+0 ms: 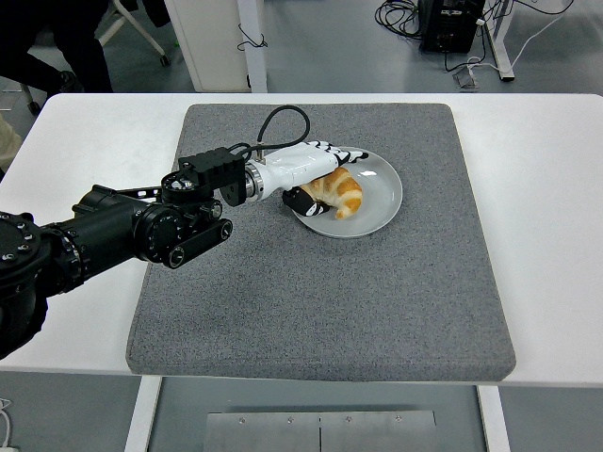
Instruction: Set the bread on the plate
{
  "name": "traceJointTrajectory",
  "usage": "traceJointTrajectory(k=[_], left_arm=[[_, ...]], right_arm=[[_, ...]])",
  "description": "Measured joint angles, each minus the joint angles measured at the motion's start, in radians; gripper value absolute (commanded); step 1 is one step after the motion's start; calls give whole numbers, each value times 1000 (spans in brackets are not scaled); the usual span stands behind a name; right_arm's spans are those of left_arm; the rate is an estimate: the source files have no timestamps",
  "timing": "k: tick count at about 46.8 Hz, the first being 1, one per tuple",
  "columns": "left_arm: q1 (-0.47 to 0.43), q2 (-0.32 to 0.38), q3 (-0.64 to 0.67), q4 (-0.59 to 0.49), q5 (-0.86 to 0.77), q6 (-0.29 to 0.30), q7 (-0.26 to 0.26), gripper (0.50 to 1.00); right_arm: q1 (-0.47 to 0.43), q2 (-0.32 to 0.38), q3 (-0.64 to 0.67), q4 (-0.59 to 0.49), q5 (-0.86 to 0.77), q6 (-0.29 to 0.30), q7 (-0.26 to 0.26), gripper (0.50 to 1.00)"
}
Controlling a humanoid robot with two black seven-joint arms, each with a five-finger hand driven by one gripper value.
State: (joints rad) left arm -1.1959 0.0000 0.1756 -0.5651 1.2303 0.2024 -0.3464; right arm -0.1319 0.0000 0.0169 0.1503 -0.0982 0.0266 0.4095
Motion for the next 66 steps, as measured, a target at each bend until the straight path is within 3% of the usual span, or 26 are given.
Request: traceJointTrajectory(k=[13, 31, 46, 66], left_arm=[[-41, 0, -11, -39, -43, 0, -11, 975], [-204, 0, -22, -159, -391, -10, -9, 977], [-257, 174, -98, -234, -586, -23, -8, 977], [-178, 278, -250, -236, -1040, -34, 38, 977]], right_arm=[[0, 0, 0, 0, 0, 1, 0, 1000], [0, 0, 0, 0, 0, 0, 0, 1000], [0, 0, 0, 0, 0, 0, 1, 1000], [0, 0, 0, 0, 0, 0, 0, 1000]])
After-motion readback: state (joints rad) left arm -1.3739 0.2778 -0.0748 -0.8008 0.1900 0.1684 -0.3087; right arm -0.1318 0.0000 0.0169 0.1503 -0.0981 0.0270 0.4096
